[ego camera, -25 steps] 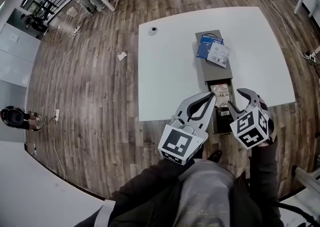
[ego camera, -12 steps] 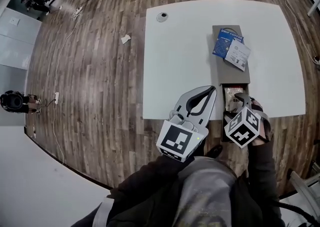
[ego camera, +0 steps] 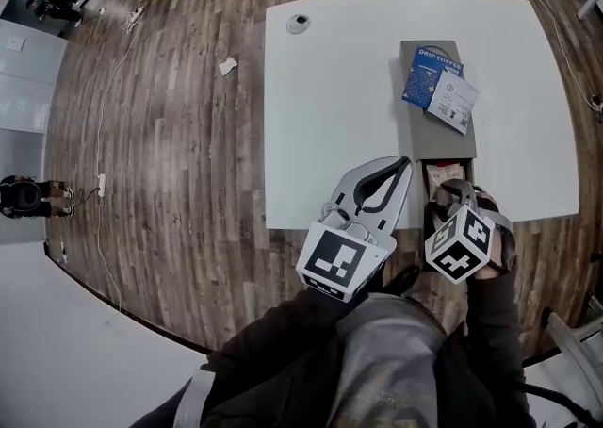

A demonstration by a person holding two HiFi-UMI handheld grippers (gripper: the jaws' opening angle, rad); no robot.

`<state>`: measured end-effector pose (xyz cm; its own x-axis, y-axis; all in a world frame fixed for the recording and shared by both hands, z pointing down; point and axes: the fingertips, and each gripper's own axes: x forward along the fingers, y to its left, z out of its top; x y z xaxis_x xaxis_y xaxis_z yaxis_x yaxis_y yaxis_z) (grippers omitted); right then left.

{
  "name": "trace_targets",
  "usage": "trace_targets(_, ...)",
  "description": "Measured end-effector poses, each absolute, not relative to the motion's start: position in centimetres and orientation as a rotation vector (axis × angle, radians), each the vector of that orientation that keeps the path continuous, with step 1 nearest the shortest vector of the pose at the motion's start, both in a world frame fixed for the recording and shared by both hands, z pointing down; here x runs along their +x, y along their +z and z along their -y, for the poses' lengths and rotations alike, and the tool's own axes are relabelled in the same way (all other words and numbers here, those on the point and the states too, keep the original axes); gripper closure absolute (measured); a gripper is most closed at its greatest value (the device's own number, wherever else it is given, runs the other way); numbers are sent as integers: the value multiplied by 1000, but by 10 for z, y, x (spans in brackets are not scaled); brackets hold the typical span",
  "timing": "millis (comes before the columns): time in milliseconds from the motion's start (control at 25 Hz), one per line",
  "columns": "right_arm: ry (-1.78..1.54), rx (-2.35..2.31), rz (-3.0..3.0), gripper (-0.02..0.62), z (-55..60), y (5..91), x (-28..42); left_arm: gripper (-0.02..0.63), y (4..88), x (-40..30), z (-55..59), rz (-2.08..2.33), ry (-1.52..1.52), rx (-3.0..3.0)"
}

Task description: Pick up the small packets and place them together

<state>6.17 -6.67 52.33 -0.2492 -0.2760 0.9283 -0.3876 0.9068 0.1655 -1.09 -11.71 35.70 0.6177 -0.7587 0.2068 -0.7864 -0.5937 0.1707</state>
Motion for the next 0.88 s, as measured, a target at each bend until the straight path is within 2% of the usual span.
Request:
trace_targets(120, 106, 568, 1871, 537, 71, 518, 64, 604, 355, -9, 108, 1263, 162, 2610)
trace_targets(160, 100, 585, 1875, 544, 69, 516, 65, 604, 352, -8, 105, 1265, 160, 2617)
trace_targets(600, -43, 768, 1974, 546, 31, 431, 82, 604, 300, 25, 36, 1269, 72, 2735)
trace_targets(880, -39, 762, 2009, 546, 9, 425, 82, 604, 296, 29, 13, 1281, 63, 2735)
